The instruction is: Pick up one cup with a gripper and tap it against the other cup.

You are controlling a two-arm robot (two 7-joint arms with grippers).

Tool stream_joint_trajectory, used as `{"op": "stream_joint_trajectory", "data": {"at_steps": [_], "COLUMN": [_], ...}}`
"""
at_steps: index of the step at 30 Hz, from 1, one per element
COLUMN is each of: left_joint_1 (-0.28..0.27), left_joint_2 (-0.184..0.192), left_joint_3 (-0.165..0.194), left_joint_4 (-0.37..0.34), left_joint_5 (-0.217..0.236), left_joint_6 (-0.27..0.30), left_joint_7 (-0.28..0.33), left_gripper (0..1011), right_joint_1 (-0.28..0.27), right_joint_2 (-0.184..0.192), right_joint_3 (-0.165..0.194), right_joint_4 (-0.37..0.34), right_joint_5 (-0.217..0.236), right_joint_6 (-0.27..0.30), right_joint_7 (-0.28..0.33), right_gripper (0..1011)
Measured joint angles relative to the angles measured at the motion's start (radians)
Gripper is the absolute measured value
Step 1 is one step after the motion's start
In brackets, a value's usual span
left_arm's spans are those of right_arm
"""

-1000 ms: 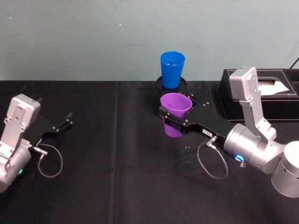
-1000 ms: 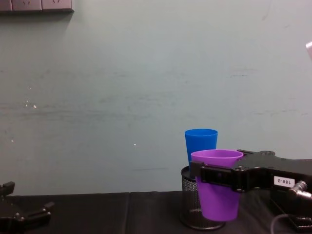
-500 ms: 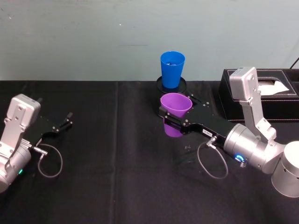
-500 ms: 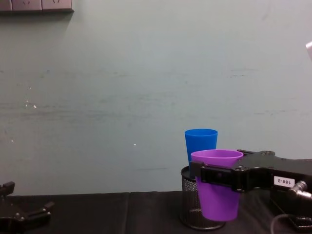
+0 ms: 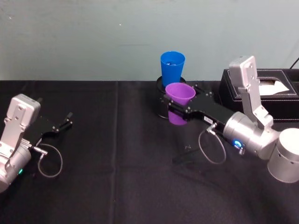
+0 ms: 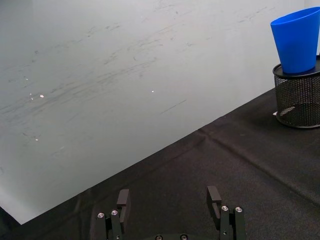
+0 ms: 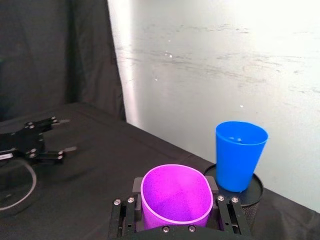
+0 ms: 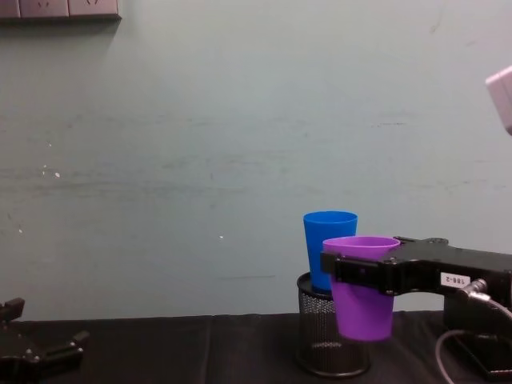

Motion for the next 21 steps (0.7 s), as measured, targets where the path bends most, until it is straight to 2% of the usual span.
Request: {"op": "stream_joint_trajectory", "data": {"at_steps": [9,21], "left_joint_1": [0.000,0.000], "left_joint_2": [0.000,0.000], "left_joint_3": [0.000,0.000], "left_joint_4": [0.000,0.000], "left_joint_5": [0.000,0.000], "left_joint_6": [0.000,0.000], "left_joint_7": [0.000,0.000], "left_gripper": [1000,1000], "right_joint_1": [0.087,0.151], "right_joint_2": [-0.049,-0.088], "right_joint_3": [-0.013,-0.027], "right_joint_4": [0.138,0.246], "right_joint_5": [0.001,0.000], "right_joint_6": [-0.041,-0.086], "right_joint_7": [0.022,0.046], "right_gripper": [731,731]}}
